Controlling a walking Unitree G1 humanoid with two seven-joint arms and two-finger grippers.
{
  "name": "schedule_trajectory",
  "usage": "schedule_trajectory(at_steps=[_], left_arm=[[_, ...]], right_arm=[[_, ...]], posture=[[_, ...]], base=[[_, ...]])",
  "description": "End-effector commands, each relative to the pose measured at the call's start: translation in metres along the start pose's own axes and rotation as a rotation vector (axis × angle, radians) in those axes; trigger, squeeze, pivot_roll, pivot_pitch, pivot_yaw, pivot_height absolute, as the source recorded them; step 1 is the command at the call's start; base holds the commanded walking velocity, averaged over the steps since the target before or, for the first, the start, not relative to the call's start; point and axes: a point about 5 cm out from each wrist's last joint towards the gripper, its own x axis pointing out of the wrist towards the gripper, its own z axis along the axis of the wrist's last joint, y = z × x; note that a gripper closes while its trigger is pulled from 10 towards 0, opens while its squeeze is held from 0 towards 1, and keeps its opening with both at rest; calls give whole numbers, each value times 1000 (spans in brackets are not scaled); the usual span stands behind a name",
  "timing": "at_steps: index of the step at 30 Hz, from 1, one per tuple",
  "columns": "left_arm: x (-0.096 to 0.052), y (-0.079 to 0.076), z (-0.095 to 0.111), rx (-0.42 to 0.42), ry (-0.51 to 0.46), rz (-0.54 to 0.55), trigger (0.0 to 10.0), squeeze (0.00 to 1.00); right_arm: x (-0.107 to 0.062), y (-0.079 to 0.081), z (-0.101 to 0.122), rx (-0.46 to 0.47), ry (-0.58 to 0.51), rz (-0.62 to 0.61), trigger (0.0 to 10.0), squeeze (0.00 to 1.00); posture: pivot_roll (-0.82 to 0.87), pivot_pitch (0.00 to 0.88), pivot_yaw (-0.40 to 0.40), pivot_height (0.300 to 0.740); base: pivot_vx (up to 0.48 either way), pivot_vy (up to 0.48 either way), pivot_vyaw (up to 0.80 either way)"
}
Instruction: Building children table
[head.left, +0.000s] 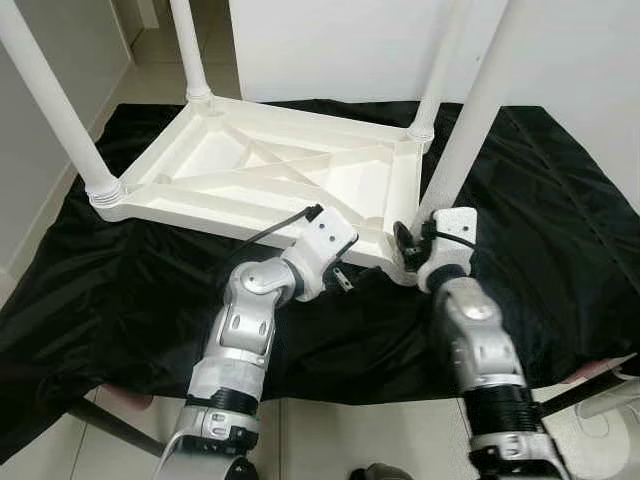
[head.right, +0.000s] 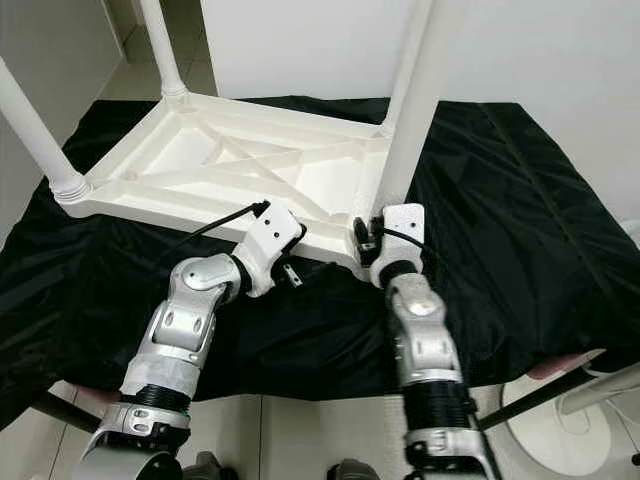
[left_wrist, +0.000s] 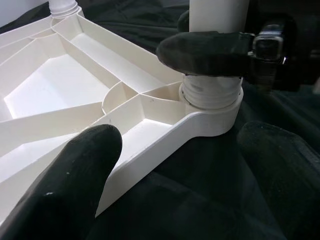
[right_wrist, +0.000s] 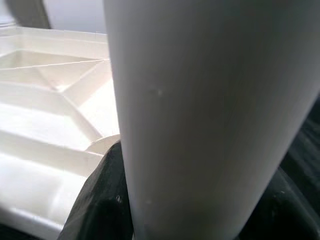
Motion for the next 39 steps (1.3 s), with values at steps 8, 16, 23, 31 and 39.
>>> schedule_trajectory(at_steps=[8, 16, 23, 31, 39], left_arm=[[12, 16, 30, 4, -101, 359, 10000, 0], [9, 14, 32, -2, -104, 362, 10000, 0], [7, 12, 29, 3, -95, 358, 10000, 0], [11, -2, 27, 10, -106, 284, 10000, 0], [5, -11, 32, -15, -165, 184, 10000, 0]], right_arm=[[-3, 19, -10, 86, 95, -63, 10000, 0], [-4, 9, 6, 83, 7, -21, 10000, 1000], [-8, 1, 14, 58, -43, 85, 10000, 757], [-23, -15, -3, -71, -10, 405, 10000, 0], [-14, -42, -7, -109, 22, 492, 10000, 0]], posture=[[-88, 0, 2, 740], [-64, 6, 0, 740], [-56, 34, -10, 740], [-55, 35, -7, 740], [-45, 25, -15, 740]], base=[[0, 0, 0], [0, 0, 0], [0, 0, 0], [0, 0, 0], [0, 0, 0]])
